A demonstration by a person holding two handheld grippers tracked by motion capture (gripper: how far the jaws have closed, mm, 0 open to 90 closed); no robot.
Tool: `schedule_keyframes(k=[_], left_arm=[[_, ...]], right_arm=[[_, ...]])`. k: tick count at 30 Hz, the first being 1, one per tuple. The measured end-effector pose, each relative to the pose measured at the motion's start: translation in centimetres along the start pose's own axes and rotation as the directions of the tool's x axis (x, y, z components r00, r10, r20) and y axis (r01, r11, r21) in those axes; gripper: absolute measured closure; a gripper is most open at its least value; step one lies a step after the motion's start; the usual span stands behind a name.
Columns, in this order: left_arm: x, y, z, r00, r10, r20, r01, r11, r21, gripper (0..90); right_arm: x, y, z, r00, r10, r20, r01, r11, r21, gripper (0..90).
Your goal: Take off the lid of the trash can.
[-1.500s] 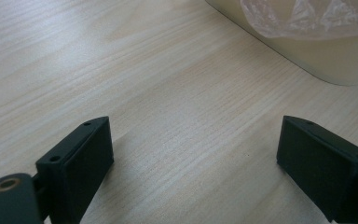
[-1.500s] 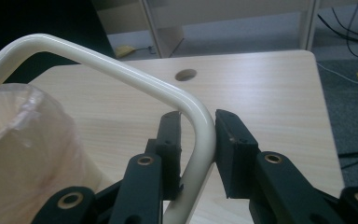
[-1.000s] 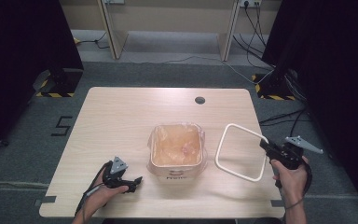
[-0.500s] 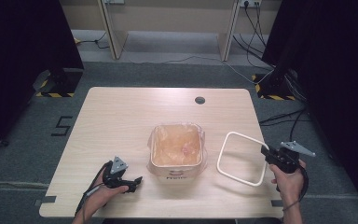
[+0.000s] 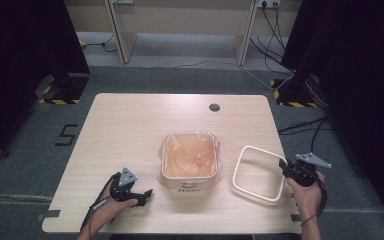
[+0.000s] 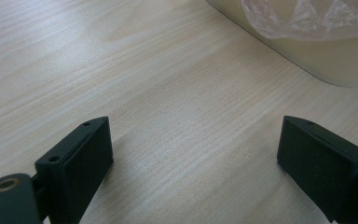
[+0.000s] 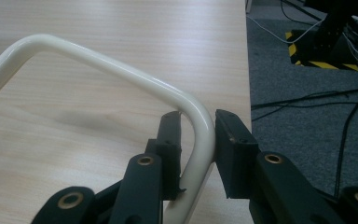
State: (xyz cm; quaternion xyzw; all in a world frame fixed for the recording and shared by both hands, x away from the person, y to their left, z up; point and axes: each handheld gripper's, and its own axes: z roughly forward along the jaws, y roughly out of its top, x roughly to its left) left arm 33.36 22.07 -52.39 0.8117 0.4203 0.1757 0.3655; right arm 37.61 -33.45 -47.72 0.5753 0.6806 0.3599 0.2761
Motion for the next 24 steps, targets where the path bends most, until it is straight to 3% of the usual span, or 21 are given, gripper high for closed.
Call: schedule_keyframes(k=[8, 24], left_arm=[[0.0, 0.0, 0.0, 1.0000, 0.000, 0.000, 0.000, 1.0000, 0.000, 9.4], [0.0, 0.0, 0.0, 1.0000, 0.000, 0.000, 0.000, 1.0000, 0.000, 9.4]], right_arm=[[0.1, -0.6, 0.8, 0.9996, -0.026, 0.013, 0.026, 0.999, 0.035, 72.2], [-0.2, -1.4, 1.6, 0.9996, -0.023, 0.014, 0.022, 0.997, 0.074, 72.4]])
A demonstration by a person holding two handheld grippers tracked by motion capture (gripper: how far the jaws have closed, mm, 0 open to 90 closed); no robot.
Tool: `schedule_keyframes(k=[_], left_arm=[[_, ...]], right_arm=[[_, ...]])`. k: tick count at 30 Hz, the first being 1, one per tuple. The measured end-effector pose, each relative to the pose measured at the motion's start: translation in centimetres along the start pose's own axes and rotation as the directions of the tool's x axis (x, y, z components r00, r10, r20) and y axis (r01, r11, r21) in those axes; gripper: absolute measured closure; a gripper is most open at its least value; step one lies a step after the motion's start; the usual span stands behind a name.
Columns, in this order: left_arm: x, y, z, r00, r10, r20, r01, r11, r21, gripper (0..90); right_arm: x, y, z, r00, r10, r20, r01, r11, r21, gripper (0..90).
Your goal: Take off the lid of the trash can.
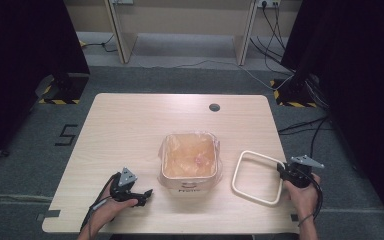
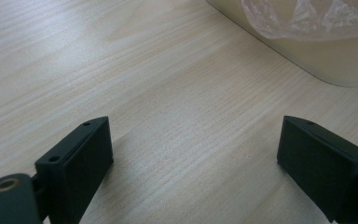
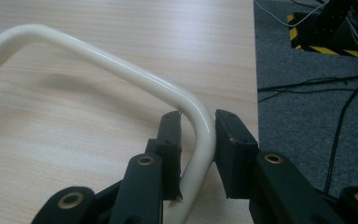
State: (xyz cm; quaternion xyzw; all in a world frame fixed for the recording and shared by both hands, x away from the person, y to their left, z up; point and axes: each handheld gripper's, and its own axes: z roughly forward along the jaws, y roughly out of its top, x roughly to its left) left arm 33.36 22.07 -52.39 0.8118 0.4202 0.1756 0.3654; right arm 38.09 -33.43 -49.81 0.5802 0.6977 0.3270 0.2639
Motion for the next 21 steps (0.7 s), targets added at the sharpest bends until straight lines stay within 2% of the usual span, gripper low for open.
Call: schedule_keyframes(k=[14, 16, 18, 20, 21], left_arm=[[0.00, 0.00, 0.00, 1.0000, 0.000, 0.000, 0.000, 1.0000, 0.000, 9.4], [0.00, 0.00, 0.00, 1.0000, 0.000, 0.000, 0.000, 1.0000, 0.000, 9.4], [0.00, 0.00, 0.00, 1.0000, 0.000, 0.000, 0.000, 1.0000, 0.000, 9.4], [0.00, 0.00, 0.00, 1.0000, 0.000, 0.000, 0.000, 1.0000, 0.000, 9.4], [0.01, 0.00, 0.00, 1.0000, 0.000, 0.000, 0.000, 1.0000, 0.000, 9.4]], right_arm=[[-0.15, -0.51, 0.46, 1.0000, -0.007, 0.004, 0.007, 1.000, 0.030, 71.7], [-0.18, -0.61, 0.51, 1.0000, 0.004, 0.005, -0.005, 0.999, 0.034, 69.8], [-0.41, -0.68, 0.40, 0.9995, 0.032, 0.005, -0.032, 0.999, 0.034, 62.7], [-0.45, -0.73, 0.35, 0.9992, 0.040, 0.004, -0.040, 0.999, 0.030, 61.7], [-0.56, -0.75, 0.18, 0.9986, 0.052, 0.011, -0.052, 0.998, 0.022, 56.9]])
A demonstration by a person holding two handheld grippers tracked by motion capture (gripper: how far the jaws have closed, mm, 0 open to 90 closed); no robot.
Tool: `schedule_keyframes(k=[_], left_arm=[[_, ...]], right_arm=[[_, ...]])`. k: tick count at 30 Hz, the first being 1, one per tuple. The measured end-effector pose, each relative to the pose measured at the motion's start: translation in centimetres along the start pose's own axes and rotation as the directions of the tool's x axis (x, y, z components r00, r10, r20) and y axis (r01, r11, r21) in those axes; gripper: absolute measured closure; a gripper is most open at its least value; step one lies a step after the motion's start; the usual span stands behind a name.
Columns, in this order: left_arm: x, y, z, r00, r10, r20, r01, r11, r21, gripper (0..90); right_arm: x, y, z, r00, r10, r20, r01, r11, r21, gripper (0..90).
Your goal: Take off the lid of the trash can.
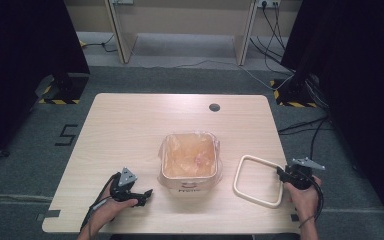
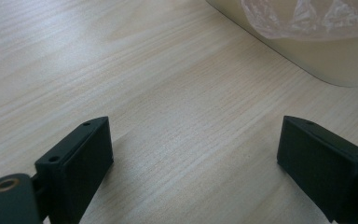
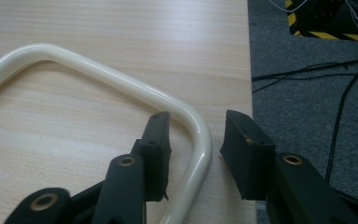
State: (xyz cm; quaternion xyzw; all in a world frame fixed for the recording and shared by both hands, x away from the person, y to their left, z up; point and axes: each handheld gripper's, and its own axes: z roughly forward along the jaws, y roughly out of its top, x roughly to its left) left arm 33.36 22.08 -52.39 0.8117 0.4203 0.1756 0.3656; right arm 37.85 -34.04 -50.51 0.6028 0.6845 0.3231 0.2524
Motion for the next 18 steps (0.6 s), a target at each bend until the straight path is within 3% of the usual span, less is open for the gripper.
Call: schedule_keyframes(k=[6, 10, 16, 18], left_arm=[[0.0, 0.0, 0.0, 1.0000, 0.000, 0.000, 0.000, 1.0000, 0.000, 9.4], [0.0, 0.0, 0.0, 1.0000, -0.001, 0.000, 0.001, 1.0000, 0.000, 9.4], [0.0, 0.0, 0.0, 1.0000, -0.001, 0.000, 0.001, 1.0000, -0.001, 9.4], [0.0, 0.0, 0.0, 1.0000, -0.001, 0.000, 0.001, 1.0000, -0.001, 9.4]], right_arm=[[0.2, 0.4, -0.5, 0.9991, 0.040, -0.013, -0.040, 0.996, -0.078, 46.8], [1.0, 0.9, -0.8, 0.9985, 0.026, -0.048, -0.032, 0.992, -0.122, 43.8], [2.4, 1.8, -1.0, 0.9945, 0.014, -0.104, -0.030, 0.988, -0.149, 39.0], [3.0, 2.2, -1.2, 0.9934, -0.010, -0.114, -0.007, 0.989, -0.148, 36.3]])
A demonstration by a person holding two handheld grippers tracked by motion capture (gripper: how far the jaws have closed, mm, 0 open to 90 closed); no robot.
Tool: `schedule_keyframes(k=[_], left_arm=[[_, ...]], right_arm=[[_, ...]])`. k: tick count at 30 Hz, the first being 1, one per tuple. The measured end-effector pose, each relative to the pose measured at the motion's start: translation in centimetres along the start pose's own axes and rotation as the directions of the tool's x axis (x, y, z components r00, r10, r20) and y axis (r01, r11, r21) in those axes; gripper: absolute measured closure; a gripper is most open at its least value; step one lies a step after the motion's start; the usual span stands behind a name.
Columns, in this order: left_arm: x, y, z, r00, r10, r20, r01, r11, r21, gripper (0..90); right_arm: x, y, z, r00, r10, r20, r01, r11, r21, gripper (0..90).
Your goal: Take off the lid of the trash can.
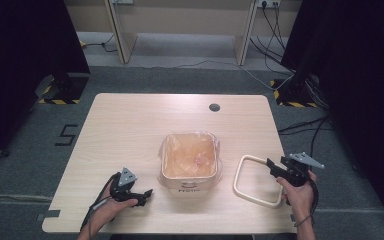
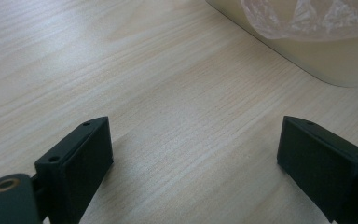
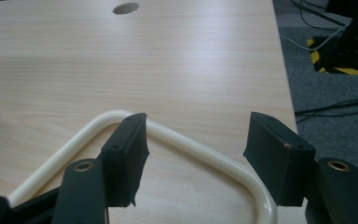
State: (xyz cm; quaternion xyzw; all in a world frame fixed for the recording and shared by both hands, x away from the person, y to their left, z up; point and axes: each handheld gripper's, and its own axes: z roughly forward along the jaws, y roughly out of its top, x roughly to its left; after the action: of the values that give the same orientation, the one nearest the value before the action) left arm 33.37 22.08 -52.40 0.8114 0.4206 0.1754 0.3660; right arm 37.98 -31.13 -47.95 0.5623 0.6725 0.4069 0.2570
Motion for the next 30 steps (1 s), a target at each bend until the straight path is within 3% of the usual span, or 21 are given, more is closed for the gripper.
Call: schedule_keyframes(k=[7, 12, 24, 30], left_arm=[[0.0, 0.0, 0.0, 1.0000, 0.000, 0.000, 0.000, 1.0000, 0.000, 9.4], [0.0, 0.0, 0.0, 1.0000, 0.000, 0.000, 0.000, 1.0000, 0.001, 9.3], [0.0, 0.0, 0.0, 1.0000, -0.001, -0.001, 0.001, 1.0000, 0.000, 9.2], [0.0, 0.1, 0.1, 1.0000, -0.002, -0.001, 0.002, 1.0000, -0.001, 9.2]], right_arm=[[2.1, 1.0, -0.3, 0.9967, -0.054, -0.060, 0.055, 0.998, 0.003, 33.4], [4.3, 1.9, -0.7, 0.9846, -0.117, -0.130, 0.119, 0.993, 0.005, 31.1], [7.6, 3.2, -1.7, 0.9693, -0.139, -0.203, 0.132, 0.990, -0.045, 30.8], [9.6, 4.0, -2.2, 0.9529, -0.156, -0.260, 0.143, 0.987, -0.068, 30.8]])
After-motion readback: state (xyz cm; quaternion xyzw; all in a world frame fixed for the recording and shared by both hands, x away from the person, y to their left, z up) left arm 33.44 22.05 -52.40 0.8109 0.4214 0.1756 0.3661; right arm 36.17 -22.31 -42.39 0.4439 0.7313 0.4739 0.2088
